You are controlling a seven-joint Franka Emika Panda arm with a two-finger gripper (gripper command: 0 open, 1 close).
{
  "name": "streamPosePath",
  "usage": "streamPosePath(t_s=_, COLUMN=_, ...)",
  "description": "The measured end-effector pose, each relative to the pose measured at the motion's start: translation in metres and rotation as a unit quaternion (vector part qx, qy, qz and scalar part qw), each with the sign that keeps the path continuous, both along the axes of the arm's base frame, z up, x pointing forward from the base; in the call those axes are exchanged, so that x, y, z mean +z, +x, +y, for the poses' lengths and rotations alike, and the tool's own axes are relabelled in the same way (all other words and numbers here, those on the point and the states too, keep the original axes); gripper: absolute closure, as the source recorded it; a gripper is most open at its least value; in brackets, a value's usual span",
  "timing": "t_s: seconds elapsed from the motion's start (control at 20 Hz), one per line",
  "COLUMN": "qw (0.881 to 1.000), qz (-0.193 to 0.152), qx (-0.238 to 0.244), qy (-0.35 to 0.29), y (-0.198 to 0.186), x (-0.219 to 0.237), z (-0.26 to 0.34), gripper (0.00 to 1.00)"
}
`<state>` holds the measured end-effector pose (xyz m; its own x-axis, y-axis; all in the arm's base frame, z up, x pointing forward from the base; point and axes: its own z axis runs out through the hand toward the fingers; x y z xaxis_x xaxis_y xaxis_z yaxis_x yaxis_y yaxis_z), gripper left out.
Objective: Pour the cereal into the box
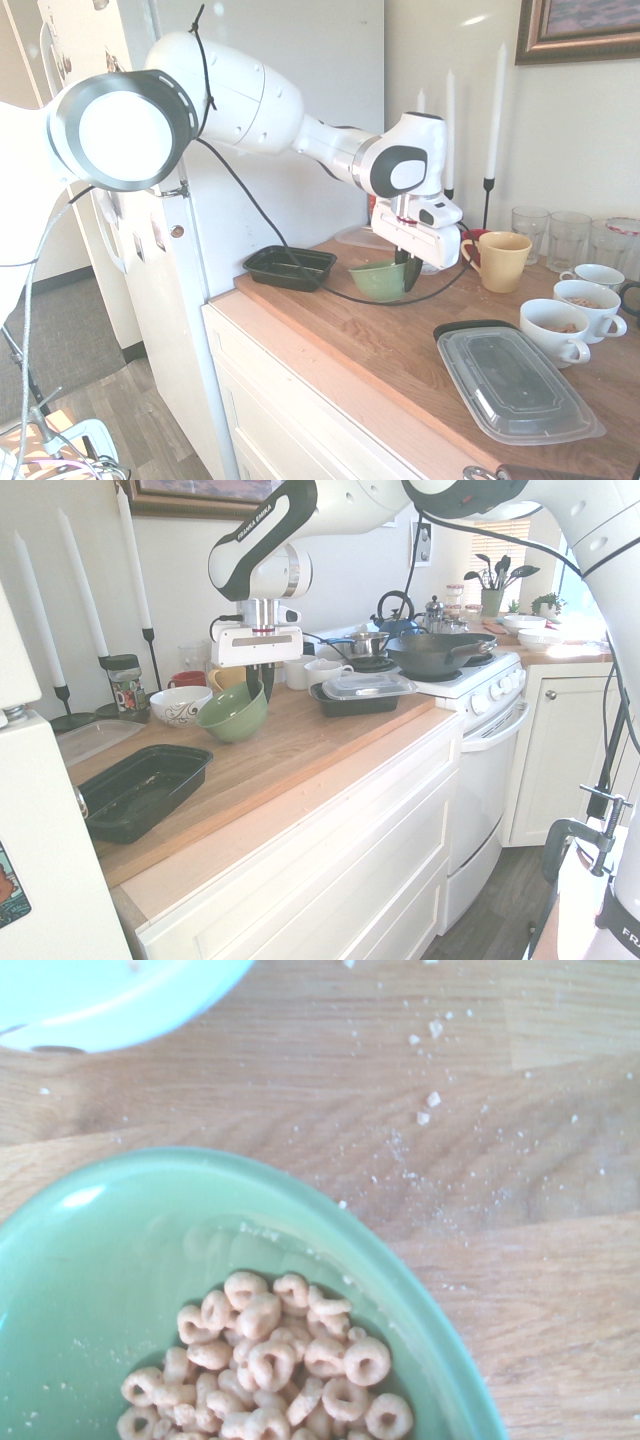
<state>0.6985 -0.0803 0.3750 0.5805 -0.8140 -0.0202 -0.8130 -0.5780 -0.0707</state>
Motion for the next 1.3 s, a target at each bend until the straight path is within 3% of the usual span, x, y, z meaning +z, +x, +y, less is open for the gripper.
streamPosePath(t_s=0.3, qw=0.999, qz=-0.021, qx=0.011, qy=-0.022, y=-0.004, x=0.044, z=0.014, gripper=1.00)
streamPosePath(t_s=0.6, qw=0.991, qz=-0.041, qx=0.059, qy=-0.112, y=-0.016, x=0.099, z=0.074, gripper=1.00)
streamPosePath(t_s=1.1, qw=0.956, qz=-0.061, qx=0.139, qy=-0.252, y=-0.042, x=0.112, z=0.186, gripper=1.00)
streamPosePath(t_s=1.3, qw=0.931, qz=-0.077, qx=0.167, qy=-0.315, y=-0.049, x=0.112, z=0.215, gripper=1.00)
